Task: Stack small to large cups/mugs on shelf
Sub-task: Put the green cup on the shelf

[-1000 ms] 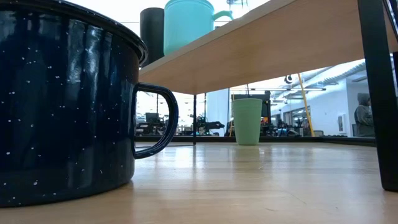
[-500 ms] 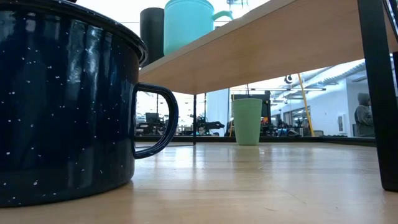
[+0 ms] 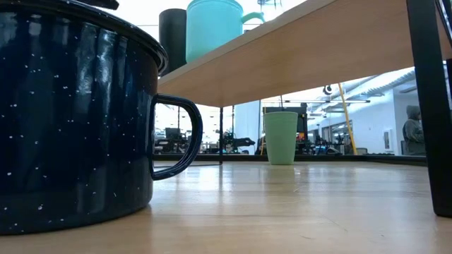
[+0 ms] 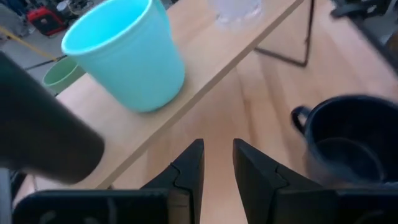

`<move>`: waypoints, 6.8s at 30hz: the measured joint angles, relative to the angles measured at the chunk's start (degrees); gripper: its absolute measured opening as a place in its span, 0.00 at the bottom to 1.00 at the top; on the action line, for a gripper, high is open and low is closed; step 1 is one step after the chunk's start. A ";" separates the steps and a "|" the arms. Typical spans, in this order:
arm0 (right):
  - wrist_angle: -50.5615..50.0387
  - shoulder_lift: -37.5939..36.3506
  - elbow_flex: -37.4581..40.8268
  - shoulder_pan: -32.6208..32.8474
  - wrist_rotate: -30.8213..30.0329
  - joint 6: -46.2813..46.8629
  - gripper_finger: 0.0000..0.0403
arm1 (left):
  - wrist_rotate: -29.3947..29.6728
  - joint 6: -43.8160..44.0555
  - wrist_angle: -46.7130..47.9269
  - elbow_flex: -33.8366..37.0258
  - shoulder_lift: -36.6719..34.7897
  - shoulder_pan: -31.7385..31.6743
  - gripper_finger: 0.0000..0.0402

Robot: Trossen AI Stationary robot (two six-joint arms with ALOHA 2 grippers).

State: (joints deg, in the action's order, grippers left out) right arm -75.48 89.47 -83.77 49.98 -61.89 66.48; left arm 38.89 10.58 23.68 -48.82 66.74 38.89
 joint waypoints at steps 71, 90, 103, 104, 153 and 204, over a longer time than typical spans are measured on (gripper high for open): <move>50.49 -35.65 32.52 -70.74 56.66 -63.60 0.00 | -7.91 -11.33 -0.68 4.52 -6.40 -11.34 0.22; 31.04 -7.02 8.61 -78.43 74.00 -85.40 0.19 | -7.93 -11.80 0.23 4.52 -6.38 -11.34 0.22; 33.47 -5.20 8.33 -78.54 72.41 -87.39 0.32 | -7.95 -14.17 0.66 4.52 -6.38 -11.34 0.22; 33.07 -5.20 8.33 -78.54 72.41 -87.39 0.36 | -7.95 -14.27 0.65 4.52 -6.38 -11.34 0.22; 29.30 0.70 10.08 -76.97 63.59 -92.61 0.01 | -8.94 -14.63 0.11 4.52 -6.36 -11.44 0.22; 47.91 -23.71 10.08 -55.80 57.05 -105.05 0.00 | -8.89 -14.56 -0.39 4.52 -6.37 -11.44 0.22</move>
State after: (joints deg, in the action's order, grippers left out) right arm -27.57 65.76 -73.69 -5.82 -4.84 -38.57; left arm 30.00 -3.98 23.29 -44.29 60.37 27.44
